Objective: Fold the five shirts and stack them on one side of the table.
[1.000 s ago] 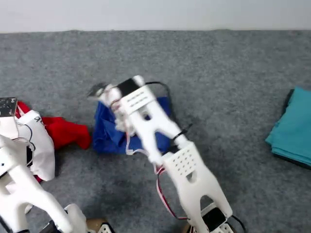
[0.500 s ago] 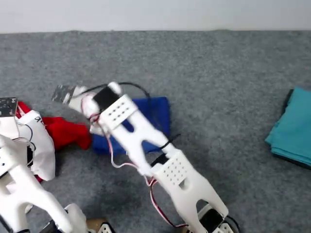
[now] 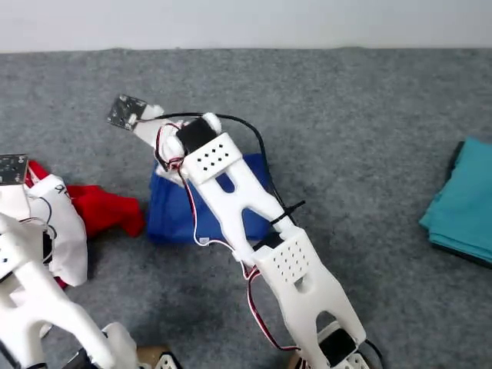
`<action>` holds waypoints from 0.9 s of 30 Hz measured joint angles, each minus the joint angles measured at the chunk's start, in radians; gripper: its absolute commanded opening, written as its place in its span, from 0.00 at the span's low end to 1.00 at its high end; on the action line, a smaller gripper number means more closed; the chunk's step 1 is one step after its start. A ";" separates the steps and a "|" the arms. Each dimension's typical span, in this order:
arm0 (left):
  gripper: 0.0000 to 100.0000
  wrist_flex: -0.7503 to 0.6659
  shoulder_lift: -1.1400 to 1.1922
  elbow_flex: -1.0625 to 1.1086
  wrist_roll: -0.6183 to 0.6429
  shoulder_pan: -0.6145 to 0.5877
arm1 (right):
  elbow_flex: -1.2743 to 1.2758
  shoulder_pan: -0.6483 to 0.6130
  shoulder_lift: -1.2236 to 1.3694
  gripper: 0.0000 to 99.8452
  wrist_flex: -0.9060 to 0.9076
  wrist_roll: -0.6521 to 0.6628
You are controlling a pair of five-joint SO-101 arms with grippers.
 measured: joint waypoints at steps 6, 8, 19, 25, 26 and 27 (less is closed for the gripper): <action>0.02 0.000 0.000 0.000 0.000 0.000 | 0.002 -0.002 0.155 0.01 -0.339 0.002; 0.02 0.000 0.000 0.000 0.000 0.000 | 0.002 -0.014 0.196 0.01 -0.382 0.002; 0.02 0.000 0.000 0.017 0.000 0.000 | -0.147 -0.020 0.118 0.01 -0.153 0.002; 0.02 -0.002 0.000 0.034 0.002 0.000 | -0.279 -0.011 0.035 0.02 0.190 0.002; 0.02 -0.002 0.000 0.035 0.000 0.000 | -0.293 -0.011 0.029 0.02 0.247 -0.002; 0.02 -0.002 0.000 0.037 0.000 0.000 | -0.305 -0.011 0.021 0.03 0.301 -0.021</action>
